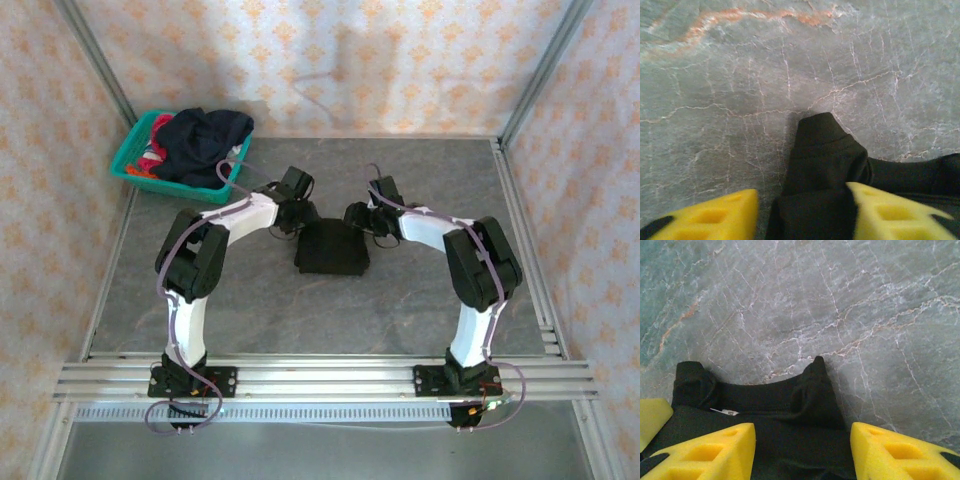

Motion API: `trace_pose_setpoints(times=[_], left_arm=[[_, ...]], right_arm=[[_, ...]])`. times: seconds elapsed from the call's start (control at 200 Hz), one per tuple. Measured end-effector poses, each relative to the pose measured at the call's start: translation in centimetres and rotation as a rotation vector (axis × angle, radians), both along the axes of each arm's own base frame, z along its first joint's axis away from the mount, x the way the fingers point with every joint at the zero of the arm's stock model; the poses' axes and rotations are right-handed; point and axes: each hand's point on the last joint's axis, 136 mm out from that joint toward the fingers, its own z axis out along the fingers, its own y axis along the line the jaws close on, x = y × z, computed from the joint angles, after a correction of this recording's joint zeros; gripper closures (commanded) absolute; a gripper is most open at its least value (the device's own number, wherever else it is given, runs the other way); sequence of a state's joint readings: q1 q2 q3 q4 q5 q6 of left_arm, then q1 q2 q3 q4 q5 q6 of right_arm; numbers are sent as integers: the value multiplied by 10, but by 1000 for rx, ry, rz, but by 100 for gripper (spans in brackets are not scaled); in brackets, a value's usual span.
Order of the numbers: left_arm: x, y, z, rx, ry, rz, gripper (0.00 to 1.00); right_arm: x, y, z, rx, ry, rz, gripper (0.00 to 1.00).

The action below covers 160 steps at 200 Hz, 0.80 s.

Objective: Fold and stack the t-shirts

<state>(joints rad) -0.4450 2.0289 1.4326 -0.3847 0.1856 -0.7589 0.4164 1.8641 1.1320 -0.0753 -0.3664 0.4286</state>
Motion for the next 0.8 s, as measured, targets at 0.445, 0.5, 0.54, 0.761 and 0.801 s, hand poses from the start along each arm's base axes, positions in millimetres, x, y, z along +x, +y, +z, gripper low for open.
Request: trace_pose_setpoints(times=[0.445, 0.5, 0.54, 0.761, 0.801], left_arm=[[5, -9, 5, -51, -15, -3, 100], [5, -9, 6, -51, -16, -2, 100], [5, -9, 8, -52, -20, -3, 100], [8, -5, 39, -54, -89, 0, 100], [9, -5, 43, -54, -99, -1, 100]], right_arm=[[-5, -2, 0, -16, 13, 20, 100], [-5, -3, 6, -16, 0, 16, 100], [-4, -3, 13, -13, -14, 14, 100], [3, -6, 54, 3, -120, -2, 100], [5, -6, 53, -1, -122, -3, 100]])
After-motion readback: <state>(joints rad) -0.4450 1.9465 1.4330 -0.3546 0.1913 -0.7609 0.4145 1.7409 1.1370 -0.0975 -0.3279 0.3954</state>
